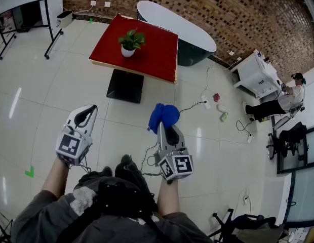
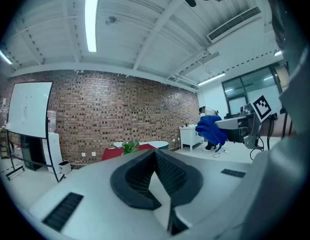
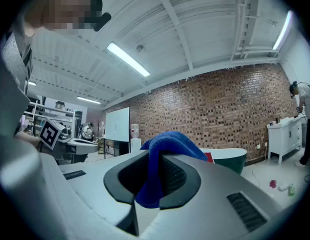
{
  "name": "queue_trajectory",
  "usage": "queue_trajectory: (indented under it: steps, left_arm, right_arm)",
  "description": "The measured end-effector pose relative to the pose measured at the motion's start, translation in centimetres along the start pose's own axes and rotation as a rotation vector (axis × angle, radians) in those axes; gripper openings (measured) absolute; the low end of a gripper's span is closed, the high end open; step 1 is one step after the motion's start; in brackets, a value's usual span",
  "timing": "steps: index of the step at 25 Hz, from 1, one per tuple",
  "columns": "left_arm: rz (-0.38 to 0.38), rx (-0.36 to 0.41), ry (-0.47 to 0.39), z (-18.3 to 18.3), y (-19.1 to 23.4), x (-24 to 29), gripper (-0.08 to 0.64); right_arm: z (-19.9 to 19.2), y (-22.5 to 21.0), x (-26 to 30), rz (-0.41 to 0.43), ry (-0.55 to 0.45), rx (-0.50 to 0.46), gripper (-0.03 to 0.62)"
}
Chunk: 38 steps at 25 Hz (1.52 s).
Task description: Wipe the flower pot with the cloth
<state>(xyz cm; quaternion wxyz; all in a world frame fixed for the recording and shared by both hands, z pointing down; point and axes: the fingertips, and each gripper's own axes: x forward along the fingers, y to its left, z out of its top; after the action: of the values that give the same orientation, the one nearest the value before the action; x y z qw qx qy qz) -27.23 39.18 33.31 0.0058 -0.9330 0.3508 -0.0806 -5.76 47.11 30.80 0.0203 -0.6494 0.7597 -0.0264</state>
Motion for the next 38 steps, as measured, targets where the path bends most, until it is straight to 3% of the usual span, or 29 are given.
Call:
queue_trajectory:
  steps: [5, 10, 15, 22, 29, 31, 34, 38]
  left_arm:
    - [0.020, -0.012, 0.002, -0.6, 2.0, 1.7, 0.012]
    - [0.050, -0.013, 0.023, -1.4, 4.8, 6.8, 0.012]
    - [0.074, -0.031, 0.041, -2.4, 7.9, 14.7, 0.012]
    - [0.078, -0.025, 0.069, -0.4, 11.8, 27.5, 0.015]
    - [0.118, -0.107, 0.031, 3.0, 15.9, 39.5, 0.015]
    - [0.136, -0.148, 0.010, 2.6, 16.7, 41.0, 0.020]
    - [0.163, -0.207, 0.057, 0.2, 17.6, 43.0, 0.050]
    - [0.189, -0.192, 0.078, 0.0, 18.7, 46.5, 0.054]
  right_arm:
    - [-0.4, -1.3, 3.1, 0.015, -0.012, 0.009, 0.060]
    - [-1.9, -4.5, 9.4, 0.048, -0.018, 0.021, 0.060]
    - [-3.2, -9.2, 17.3, 0.087, -0.009, 0.031, 0.060]
    - [-2.8, -17.7, 28.7, 0.112, 0.018, 0.050, 0.060]
    - [-0.6, -26.7, 38.7, 0.131, 0.040, 0.078, 0.060]
    - [-1.1, -28.0, 40.3, 0.137, 0.044, 0.084, 0.060]
    - [-1.8, -29.4, 42.3, 0.158, 0.040, 0.090, 0.060]
    - [-1.8, -31.8, 46.1, 0.191, 0.057, 0.098, 0.060]
